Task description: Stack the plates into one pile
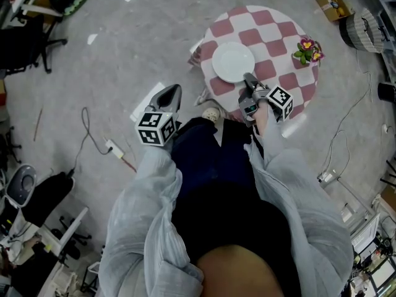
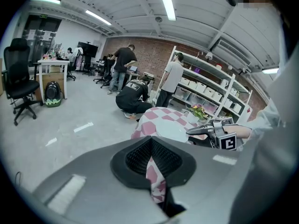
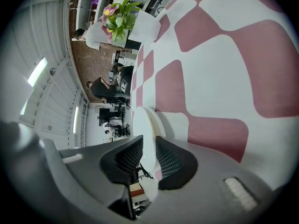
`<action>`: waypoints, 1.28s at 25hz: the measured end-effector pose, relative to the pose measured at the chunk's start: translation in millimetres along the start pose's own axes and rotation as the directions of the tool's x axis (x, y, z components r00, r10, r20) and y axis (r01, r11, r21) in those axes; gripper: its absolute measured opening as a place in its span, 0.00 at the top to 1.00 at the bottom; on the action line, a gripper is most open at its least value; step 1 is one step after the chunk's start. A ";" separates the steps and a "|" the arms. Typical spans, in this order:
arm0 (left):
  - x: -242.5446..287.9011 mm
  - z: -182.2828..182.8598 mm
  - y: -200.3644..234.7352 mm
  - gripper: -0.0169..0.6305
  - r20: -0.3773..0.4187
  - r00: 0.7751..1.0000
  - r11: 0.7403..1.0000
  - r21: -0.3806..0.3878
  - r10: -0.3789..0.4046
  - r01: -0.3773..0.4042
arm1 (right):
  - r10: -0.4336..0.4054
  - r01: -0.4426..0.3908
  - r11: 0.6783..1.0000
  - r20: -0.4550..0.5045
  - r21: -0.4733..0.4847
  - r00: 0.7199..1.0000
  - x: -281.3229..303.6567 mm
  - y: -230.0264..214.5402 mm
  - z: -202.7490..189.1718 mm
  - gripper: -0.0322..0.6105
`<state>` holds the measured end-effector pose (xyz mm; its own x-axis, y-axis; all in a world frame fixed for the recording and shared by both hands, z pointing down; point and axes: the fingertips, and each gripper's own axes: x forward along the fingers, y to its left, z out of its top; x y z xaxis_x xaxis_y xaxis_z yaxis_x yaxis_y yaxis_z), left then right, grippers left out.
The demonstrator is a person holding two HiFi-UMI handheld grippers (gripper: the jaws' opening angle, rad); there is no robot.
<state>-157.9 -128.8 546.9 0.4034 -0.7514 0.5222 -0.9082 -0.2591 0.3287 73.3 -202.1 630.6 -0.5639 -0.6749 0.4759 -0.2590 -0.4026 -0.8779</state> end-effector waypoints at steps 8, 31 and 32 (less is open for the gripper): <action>1.4 6.4 -2.0 0.95 0.008 1.000 1.000 0.012 -0.007 0.007 | 0.020 -0.020 1.000 0.001 0.016 1.000 1.7 16.9 0.9 0.58; 15.6 65.8 -36.4 0.95 0.084 0.982 0.976 0.152 -0.167 0.153 | 0.096 -0.087 0.932 0.006 -0.351 0.995 -56.0 91.7 1.4 0.09; 16.8 69.0 -40.9 0.95 0.082 0.980 0.973 0.162 -0.180 0.166 | 0.103 -0.088 0.916 0.019 -0.391 0.994 -65.8 96.6 3.4 0.10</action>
<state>-121.6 -172.7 487.8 0.5501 -0.7396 0.3877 -0.8348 -0.4745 0.2792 88.1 -198.7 514.6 -0.5729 -0.7243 0.3836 -0.4942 -0.0681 -0.8667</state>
